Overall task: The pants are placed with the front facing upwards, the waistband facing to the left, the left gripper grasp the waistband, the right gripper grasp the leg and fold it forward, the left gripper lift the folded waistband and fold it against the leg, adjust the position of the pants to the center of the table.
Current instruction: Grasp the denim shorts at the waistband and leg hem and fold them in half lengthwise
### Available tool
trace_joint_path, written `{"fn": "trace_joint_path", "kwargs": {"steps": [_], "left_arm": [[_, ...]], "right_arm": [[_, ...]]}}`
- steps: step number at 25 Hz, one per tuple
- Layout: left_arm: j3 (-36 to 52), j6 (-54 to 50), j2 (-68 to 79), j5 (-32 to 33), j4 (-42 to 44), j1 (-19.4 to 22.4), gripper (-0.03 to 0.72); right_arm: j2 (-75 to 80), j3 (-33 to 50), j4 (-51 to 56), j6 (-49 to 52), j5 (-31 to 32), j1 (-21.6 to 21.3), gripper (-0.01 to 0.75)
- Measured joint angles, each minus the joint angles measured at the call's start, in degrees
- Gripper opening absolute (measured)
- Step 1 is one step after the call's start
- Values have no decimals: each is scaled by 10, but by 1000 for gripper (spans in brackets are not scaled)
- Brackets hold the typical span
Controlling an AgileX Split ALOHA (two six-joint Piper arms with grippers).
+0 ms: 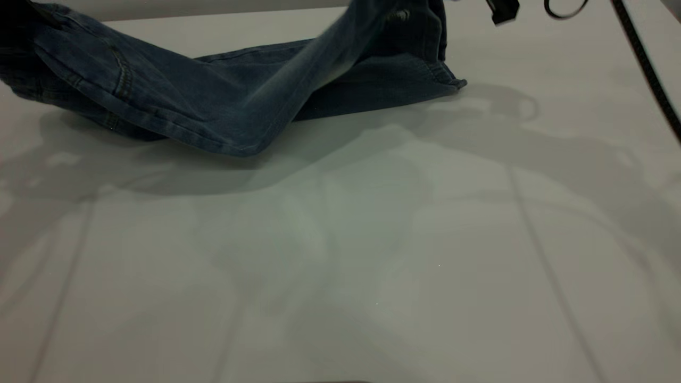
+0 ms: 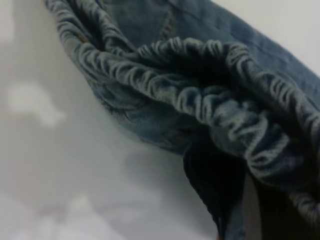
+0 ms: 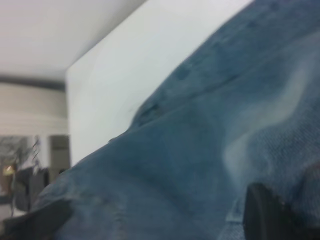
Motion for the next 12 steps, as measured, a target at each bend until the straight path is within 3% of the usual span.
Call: {"fn": "trace_joint_path", "kwargs": {"steps": [8, 12], "left_arm": [[0, 89, -12, 67, 4, 0, 98], [0, 97, -13, 100, 38, 0, 98]], "right_arm": [[-60, 4, -137, 82, 51, -20, 27], [-74, 62, -170, 110, 76, -29, 27]]}}
